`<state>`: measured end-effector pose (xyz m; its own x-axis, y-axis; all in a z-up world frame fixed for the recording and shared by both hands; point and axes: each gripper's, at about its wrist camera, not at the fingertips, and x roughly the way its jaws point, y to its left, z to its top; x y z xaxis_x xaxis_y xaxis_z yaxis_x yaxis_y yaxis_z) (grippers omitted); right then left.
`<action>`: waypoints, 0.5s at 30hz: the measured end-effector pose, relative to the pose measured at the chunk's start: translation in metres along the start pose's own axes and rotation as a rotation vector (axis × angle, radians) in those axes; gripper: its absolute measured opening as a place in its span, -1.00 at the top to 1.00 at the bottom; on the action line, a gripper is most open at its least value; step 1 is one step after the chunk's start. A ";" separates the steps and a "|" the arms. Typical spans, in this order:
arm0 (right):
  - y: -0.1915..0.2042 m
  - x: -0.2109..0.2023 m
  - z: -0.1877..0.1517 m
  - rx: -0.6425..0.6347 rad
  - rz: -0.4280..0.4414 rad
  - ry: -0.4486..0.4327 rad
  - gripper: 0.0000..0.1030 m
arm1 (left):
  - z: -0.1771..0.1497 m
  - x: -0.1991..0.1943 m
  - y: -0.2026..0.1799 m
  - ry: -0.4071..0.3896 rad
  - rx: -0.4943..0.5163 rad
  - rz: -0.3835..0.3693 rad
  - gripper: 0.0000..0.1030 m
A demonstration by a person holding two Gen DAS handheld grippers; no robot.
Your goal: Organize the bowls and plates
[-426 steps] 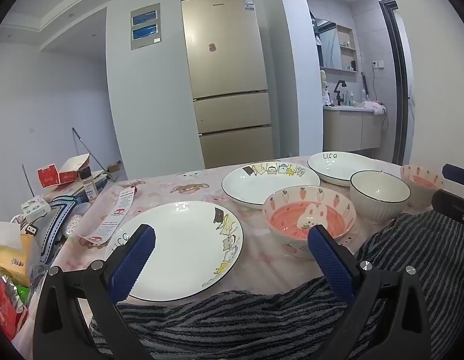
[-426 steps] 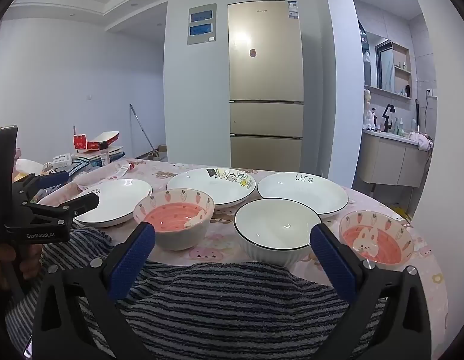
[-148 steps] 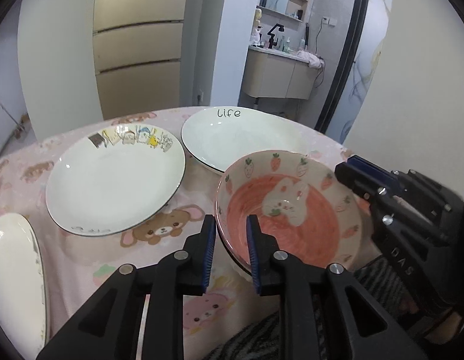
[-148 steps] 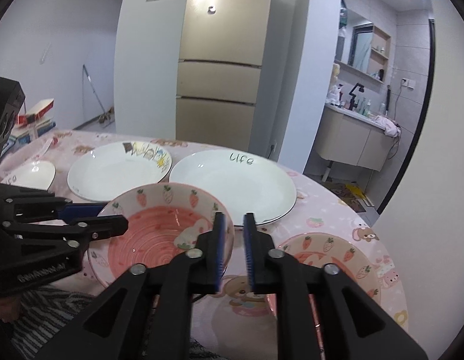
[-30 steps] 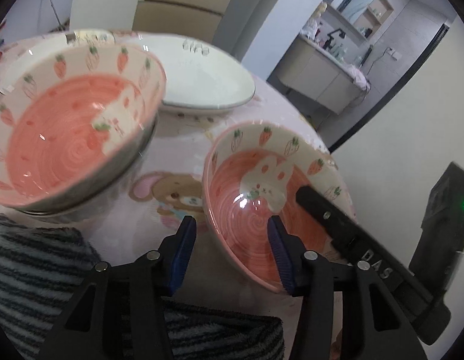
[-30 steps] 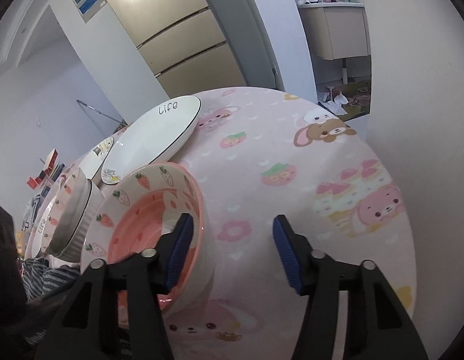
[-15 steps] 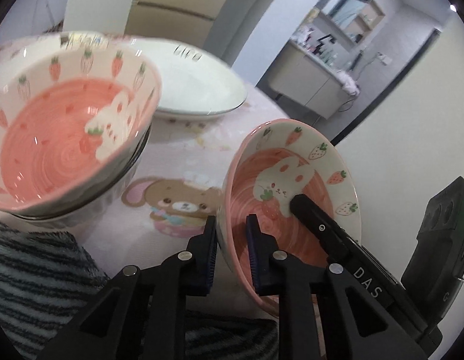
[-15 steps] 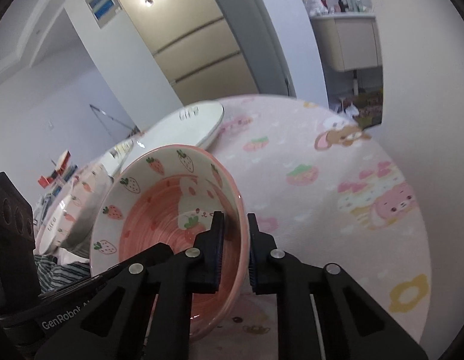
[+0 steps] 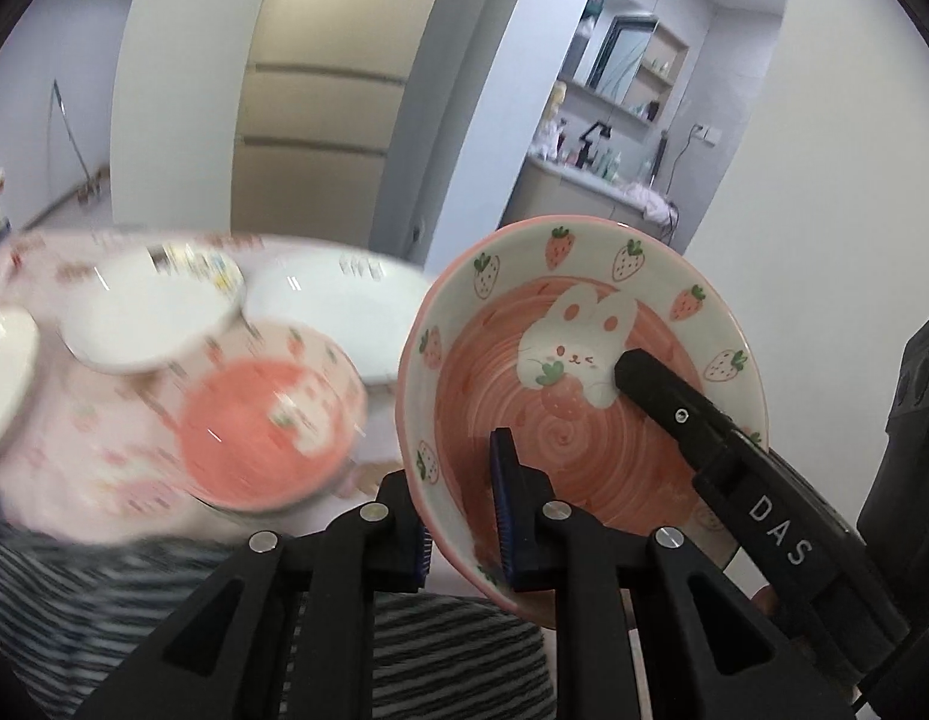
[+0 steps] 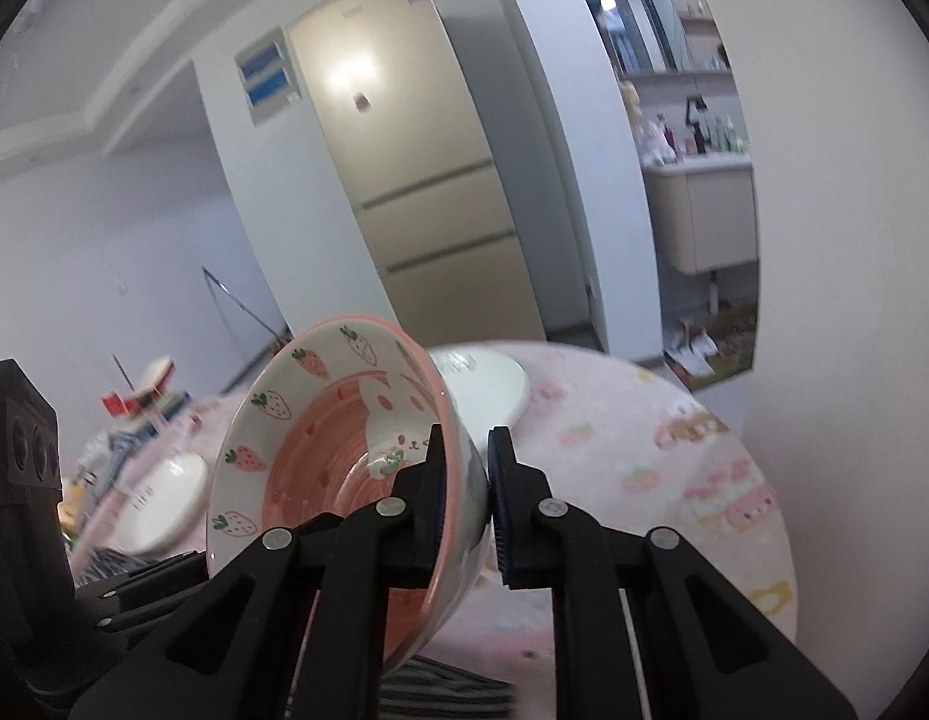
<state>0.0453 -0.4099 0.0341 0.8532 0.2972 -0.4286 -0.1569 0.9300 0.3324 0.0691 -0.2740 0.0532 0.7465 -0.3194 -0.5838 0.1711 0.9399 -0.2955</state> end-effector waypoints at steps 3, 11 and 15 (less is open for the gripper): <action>0.026 -0.009 0.011 -0.017 0.022 -0.052 0.77 | 0.015 -0.023 0.007 -0.038 0.065 0.007 0.65; 0.084 -0.018 0.026 -0.047 0.072 -0.127 0.77 | 0.045 -0.073 0.045 -0.114 0.175 0.019 0.65; 0.104 -0.014 0.031 -0.066 0.060 -0.147 0.77 | 0.056 -0.078 0.062 -0.114 0.189 -0.010 0.65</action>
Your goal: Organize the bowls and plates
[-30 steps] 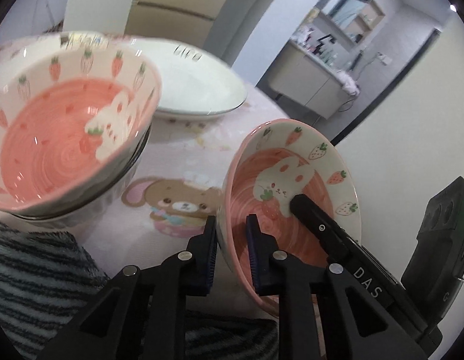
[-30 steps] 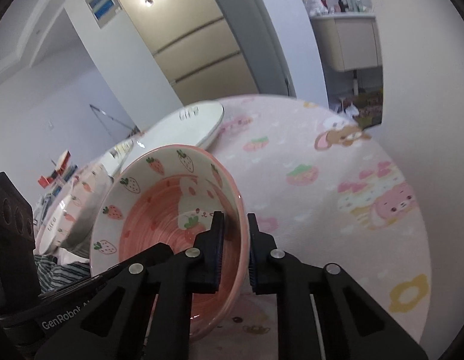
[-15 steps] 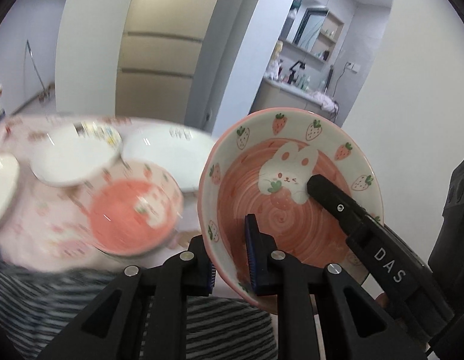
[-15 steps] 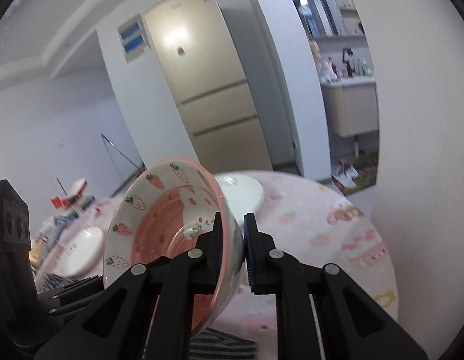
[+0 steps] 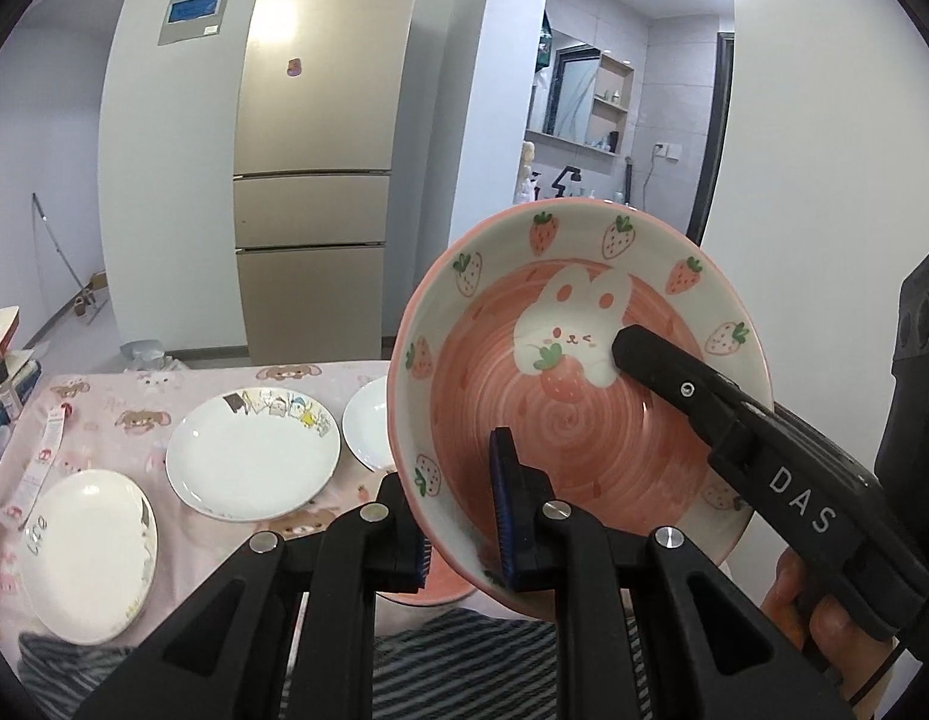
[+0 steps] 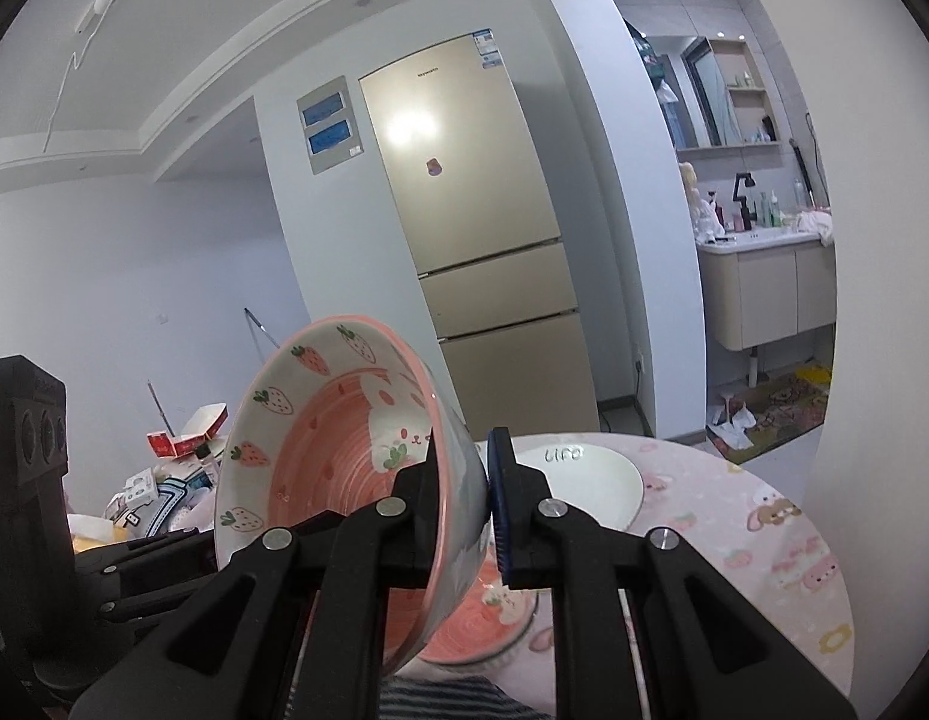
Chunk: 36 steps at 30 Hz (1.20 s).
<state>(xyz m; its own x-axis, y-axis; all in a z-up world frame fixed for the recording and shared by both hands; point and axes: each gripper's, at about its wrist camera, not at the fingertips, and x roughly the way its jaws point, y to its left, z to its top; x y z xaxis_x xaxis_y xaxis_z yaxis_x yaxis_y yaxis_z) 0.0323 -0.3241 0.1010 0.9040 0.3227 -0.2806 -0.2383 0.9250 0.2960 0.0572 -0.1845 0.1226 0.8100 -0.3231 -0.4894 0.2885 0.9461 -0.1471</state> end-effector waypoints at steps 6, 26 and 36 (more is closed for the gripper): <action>0.007 0.012 -0.004 0.009 -0.026 -0.019 0.77 | 0.005 0.012 0.015 0.010 0.044 -0.034 0.65; 0.005 0.082 -0.066 0.025 -0.105 0.116 0.75 | -0.052 0.087 0.064 0.137 0.051 -0.100 0.64; -0.004 0.092 -0.088 0.045 -0.100 0.181 0.73 | -0.069 0.104 0.062 0.212 0.129 -0.098 0.63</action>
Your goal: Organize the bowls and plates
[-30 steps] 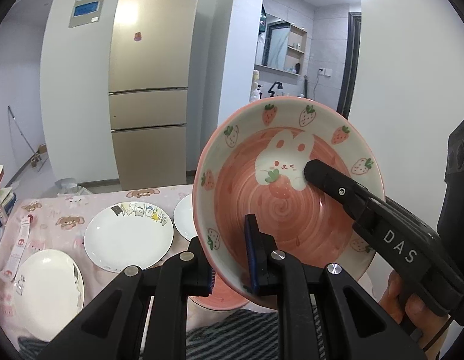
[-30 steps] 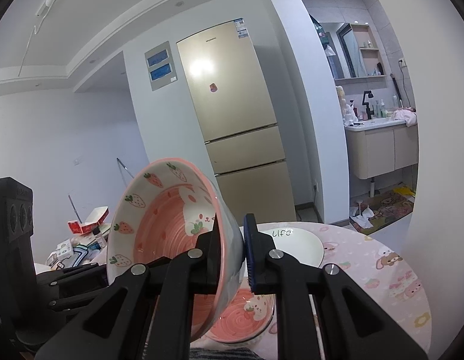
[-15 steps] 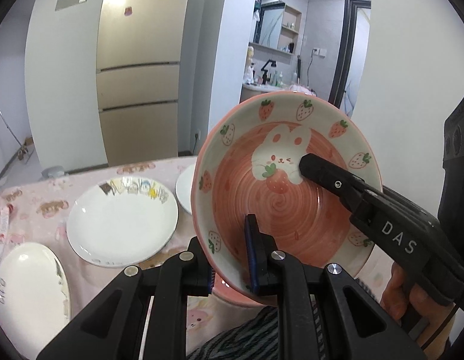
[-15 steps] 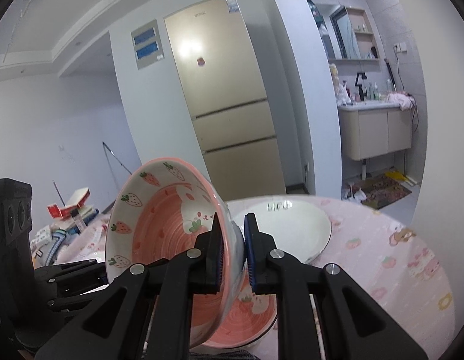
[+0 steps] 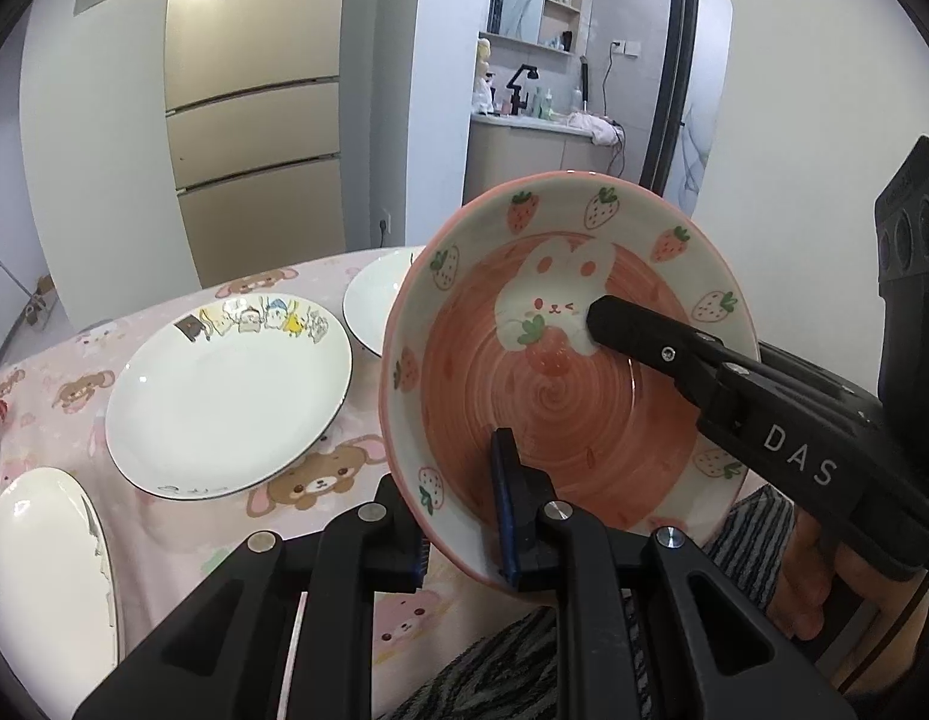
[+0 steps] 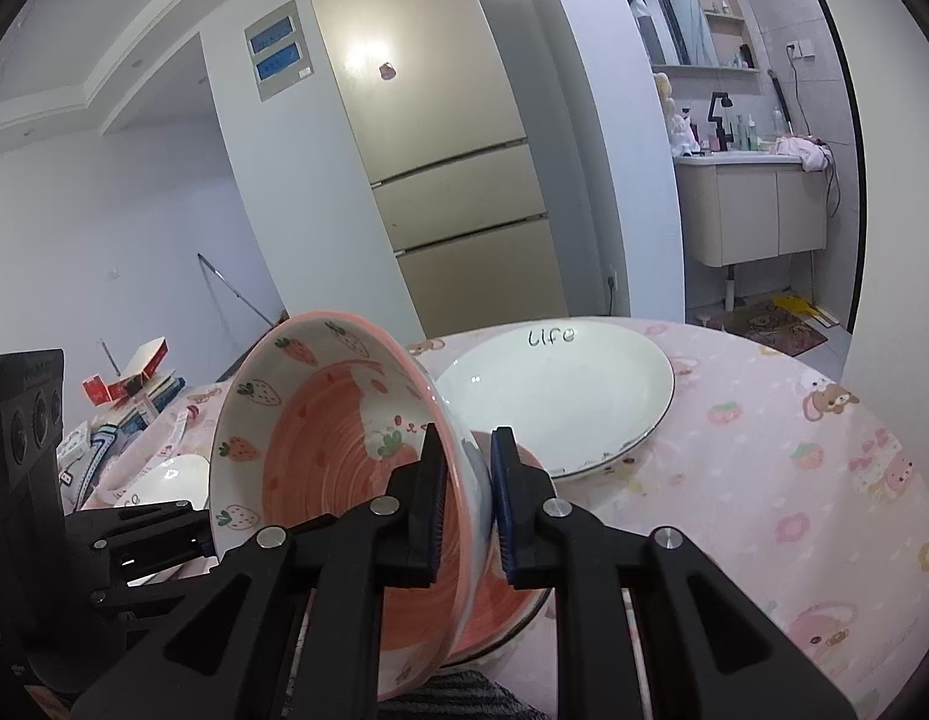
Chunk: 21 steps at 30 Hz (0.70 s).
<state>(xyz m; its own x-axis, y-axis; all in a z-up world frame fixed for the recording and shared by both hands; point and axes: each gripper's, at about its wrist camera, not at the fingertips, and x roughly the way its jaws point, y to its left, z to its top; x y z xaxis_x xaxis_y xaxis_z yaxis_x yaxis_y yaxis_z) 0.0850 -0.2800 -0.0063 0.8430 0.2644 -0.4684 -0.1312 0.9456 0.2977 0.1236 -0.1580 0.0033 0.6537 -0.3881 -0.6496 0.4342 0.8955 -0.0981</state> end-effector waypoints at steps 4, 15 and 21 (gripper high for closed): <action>-0.004 0.000 -0.003 0.019 0.008 0.012 0.73 | -0.003 0.002 -0.003 0.003 0.014 0.002 0.63; -0.002 0.000 -0.006 0.014 -0.002 0.013 0.73 | -0.002 0.002 -0.002 -0.018 0.014 0.003 0.63; -0.002 0.002 -0.006 0.012 -0.008 0.028 0.74 | 0.002 0.007 0.009 0.003 -0.006 -0.031 0.63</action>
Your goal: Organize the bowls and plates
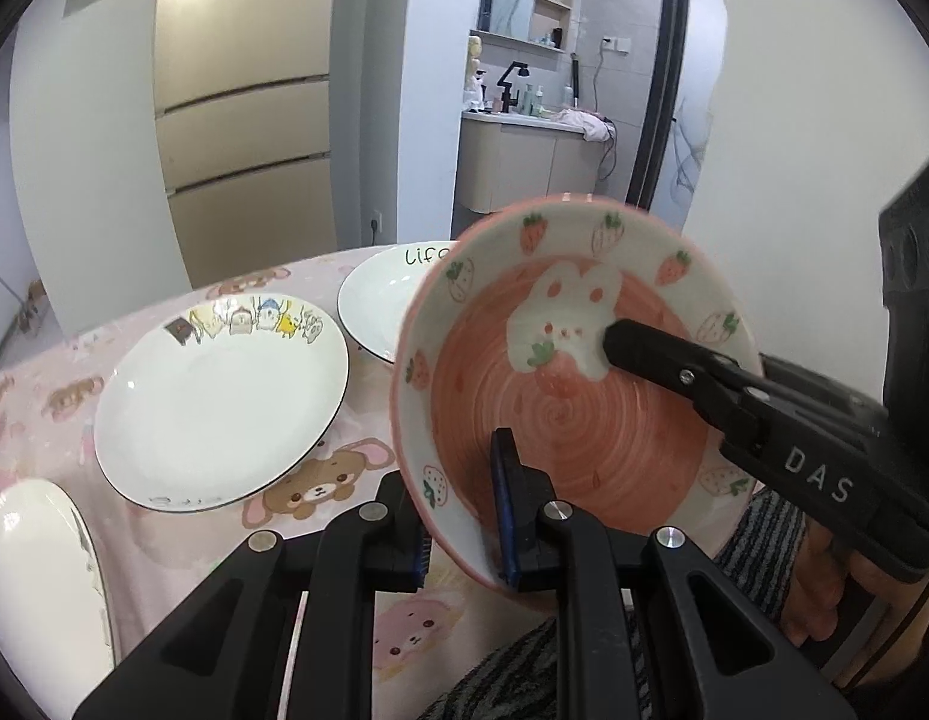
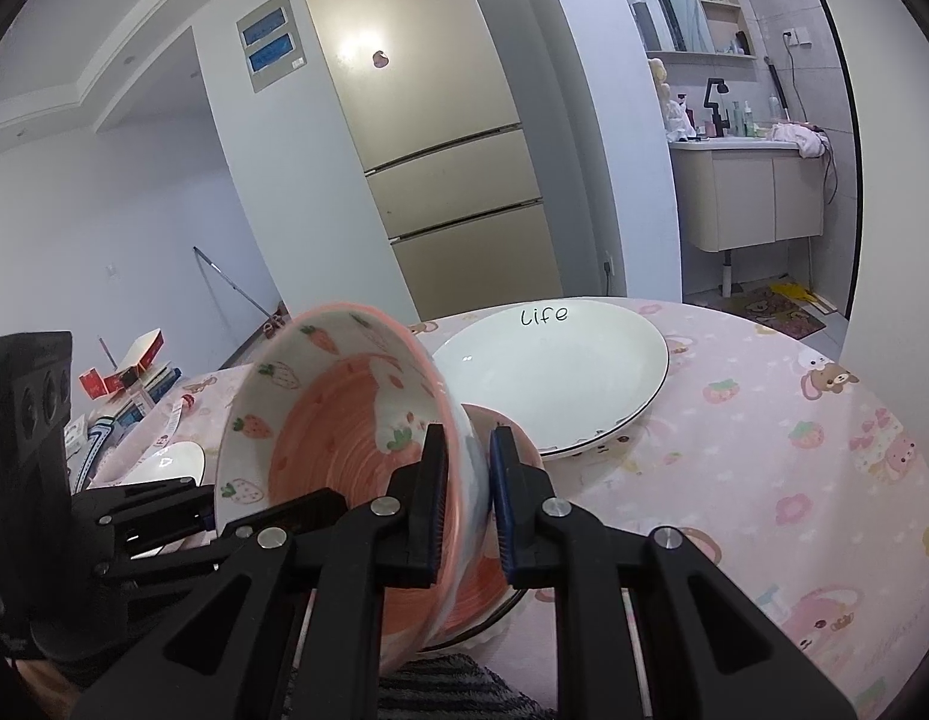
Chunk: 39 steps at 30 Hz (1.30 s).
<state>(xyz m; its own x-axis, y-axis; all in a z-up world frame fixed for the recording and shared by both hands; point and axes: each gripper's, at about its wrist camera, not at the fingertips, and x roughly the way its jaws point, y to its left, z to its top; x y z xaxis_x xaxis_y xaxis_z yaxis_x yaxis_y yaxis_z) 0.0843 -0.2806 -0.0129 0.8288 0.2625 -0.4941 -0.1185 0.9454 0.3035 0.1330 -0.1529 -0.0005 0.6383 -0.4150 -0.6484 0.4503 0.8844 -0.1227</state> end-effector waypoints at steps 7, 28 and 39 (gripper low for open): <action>0.000 0.005 -0.002 -0.016 -0.018 0.031 0.74 | -0.002 -0.002 -0.002 -0.019 0.008 0.018 0.63; 0.004 0.008 -0.004 -0.087 -0.084 0.053 0.80 | -0.001 0.003 0.004 -0.050 -0.025 0.004 0.63; 0.002 0.009 -0.004 -0.075 -0.076 0.056 0.80 | 0.000 0.004 0.009 -0.039 -0.070 -0.048 0.63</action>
<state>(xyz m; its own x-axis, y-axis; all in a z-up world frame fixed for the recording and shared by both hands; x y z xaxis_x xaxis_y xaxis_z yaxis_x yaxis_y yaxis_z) 0.0890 -0.2751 -0.0202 0.8057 0.1980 -0.5583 -0.0991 0.9743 0.2025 0.1395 -0.1466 -0.0038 0.6418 -0.4639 -0.6107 0.4367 0.8756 -0.2062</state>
